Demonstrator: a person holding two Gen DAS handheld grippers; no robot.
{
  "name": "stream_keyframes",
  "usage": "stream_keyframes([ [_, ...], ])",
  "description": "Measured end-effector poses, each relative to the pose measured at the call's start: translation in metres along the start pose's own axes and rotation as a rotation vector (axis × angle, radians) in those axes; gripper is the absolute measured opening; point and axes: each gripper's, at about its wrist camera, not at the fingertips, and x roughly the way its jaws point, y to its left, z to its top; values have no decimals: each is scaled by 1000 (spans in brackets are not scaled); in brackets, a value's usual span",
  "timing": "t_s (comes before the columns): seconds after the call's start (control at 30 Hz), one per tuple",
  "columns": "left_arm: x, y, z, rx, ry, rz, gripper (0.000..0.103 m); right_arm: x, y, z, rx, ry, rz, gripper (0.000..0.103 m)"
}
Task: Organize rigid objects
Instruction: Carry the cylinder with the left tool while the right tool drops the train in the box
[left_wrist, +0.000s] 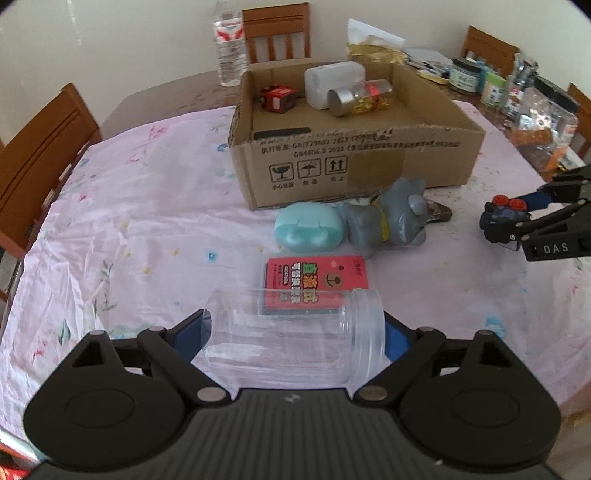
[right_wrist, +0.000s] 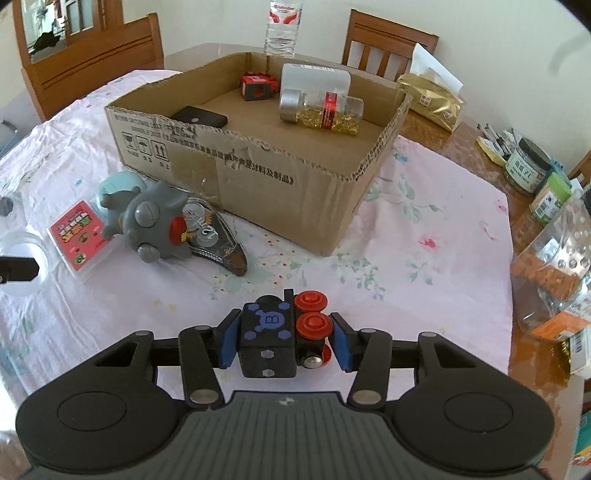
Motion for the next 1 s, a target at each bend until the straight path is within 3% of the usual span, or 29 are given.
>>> stream_keyframes([
  [0.27,-21,13,21,74,11,-74,92,-37,-8,22,-40,-34,26,55],
  [0.53,-35,18,44,111,-38,-101,92,-64,-23,75,-46,-136,52,55],
  [0.7,-36,24,55,95,-61,-86,92,-42,-31,116,-31,-172,66,55],
  [1.0,-42,37,68,60,-76,-35,92,29,-41,151,-29,-105,51,57],
])
